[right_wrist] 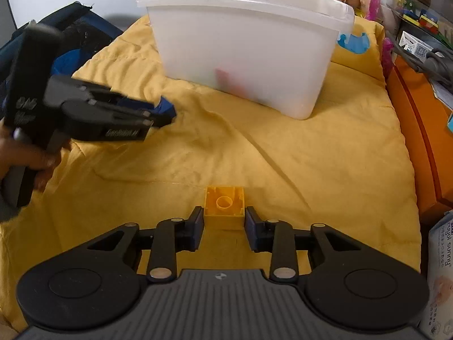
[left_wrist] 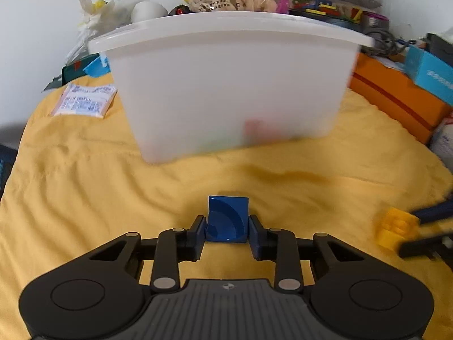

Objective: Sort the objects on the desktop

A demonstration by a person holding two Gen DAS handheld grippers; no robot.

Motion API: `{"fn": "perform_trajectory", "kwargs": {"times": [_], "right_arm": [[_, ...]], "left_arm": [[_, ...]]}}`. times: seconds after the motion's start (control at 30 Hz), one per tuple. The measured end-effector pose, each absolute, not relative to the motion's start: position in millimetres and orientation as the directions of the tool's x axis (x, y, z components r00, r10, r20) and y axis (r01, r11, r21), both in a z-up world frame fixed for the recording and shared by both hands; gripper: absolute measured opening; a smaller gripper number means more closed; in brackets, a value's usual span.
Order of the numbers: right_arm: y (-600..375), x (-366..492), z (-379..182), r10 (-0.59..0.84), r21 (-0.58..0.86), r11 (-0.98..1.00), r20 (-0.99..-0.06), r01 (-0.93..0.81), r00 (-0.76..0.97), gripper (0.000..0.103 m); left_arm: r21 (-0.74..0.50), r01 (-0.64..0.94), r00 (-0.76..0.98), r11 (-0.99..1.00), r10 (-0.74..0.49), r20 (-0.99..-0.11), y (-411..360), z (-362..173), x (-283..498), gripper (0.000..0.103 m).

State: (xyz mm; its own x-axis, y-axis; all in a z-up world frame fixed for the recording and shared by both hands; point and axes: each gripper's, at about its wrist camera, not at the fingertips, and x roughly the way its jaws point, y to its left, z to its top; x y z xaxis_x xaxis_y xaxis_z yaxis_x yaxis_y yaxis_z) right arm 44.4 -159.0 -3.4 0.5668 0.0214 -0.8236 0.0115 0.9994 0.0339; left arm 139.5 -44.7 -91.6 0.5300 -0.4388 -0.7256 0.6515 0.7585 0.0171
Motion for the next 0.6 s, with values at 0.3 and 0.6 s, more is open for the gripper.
{"fn": "perform_trajectory", "kwargs": {"times": [0.3,0.6], "right_arm": [[-126,34,0,0.102,0.009,0.988,-0.798,-0.157,0.593,0.037],[-114,18,-3,0.029,-0.118,0.969,-0.816,-0.215,0.578,0.040]], "left_arm": [[-0.032,0.634,0.486,0.772,-0.431,-0.761,1,-88,35,0.034],[-0.035,0.625,0.497,0.779,-0.432,-0.752,-1,-87,35,0.034]]}}
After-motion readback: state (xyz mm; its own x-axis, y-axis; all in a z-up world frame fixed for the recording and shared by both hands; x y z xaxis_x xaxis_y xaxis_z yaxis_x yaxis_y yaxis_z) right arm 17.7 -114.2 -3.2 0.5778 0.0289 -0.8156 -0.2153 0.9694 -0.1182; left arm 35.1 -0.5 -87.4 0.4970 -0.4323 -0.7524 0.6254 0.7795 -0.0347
